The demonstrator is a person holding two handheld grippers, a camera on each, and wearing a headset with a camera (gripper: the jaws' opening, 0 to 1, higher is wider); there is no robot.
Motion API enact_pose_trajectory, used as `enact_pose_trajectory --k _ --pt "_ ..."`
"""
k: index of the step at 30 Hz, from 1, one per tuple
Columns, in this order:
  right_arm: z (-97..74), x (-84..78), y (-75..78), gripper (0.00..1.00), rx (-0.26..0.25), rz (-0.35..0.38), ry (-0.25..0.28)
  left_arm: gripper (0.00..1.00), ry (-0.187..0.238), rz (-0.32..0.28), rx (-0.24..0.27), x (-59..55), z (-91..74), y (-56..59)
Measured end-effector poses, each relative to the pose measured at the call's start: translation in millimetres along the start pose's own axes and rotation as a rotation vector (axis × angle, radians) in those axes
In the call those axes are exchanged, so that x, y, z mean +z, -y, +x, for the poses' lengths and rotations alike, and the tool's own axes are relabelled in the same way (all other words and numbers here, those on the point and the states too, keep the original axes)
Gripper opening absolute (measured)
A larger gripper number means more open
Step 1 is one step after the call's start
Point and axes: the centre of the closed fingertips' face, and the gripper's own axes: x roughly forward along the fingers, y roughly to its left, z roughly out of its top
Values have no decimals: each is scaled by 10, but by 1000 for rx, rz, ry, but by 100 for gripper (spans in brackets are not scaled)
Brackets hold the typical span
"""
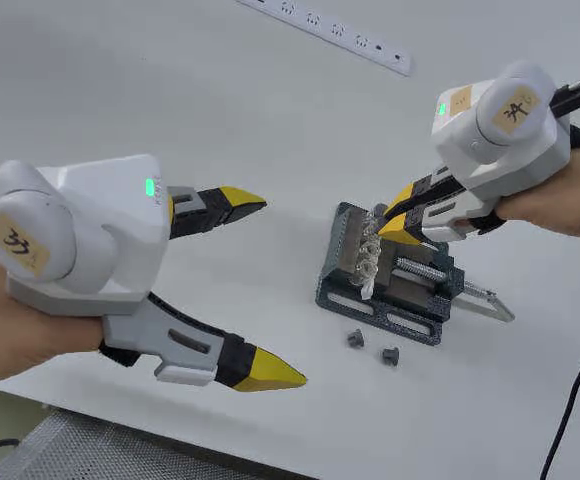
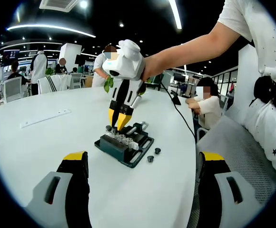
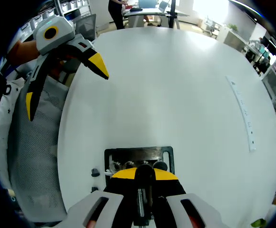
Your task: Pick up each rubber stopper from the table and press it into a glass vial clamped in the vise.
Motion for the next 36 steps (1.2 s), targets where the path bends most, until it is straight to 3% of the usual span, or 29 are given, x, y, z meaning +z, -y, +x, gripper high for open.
enact_pose_trajectory --k 16,24,26,31,36 --pt "60 7 4 6 -3 -51 -50 95 1 -7 -5 -16 9 5" --pt "66 2 -17 5 -33 -64 -97 94 4 -8 -5 -4 22 14" --pt "76 1 -11 5 -47 -101 -105 94 6 -9 -6 2 26 20" --pt "65 5 -10 7 -49 -65 -91 94 7 -9 -7 16 35 27" --pt "51 15 -23 7 -46 -75 -73 94 7 -11 -7 16 28 28"
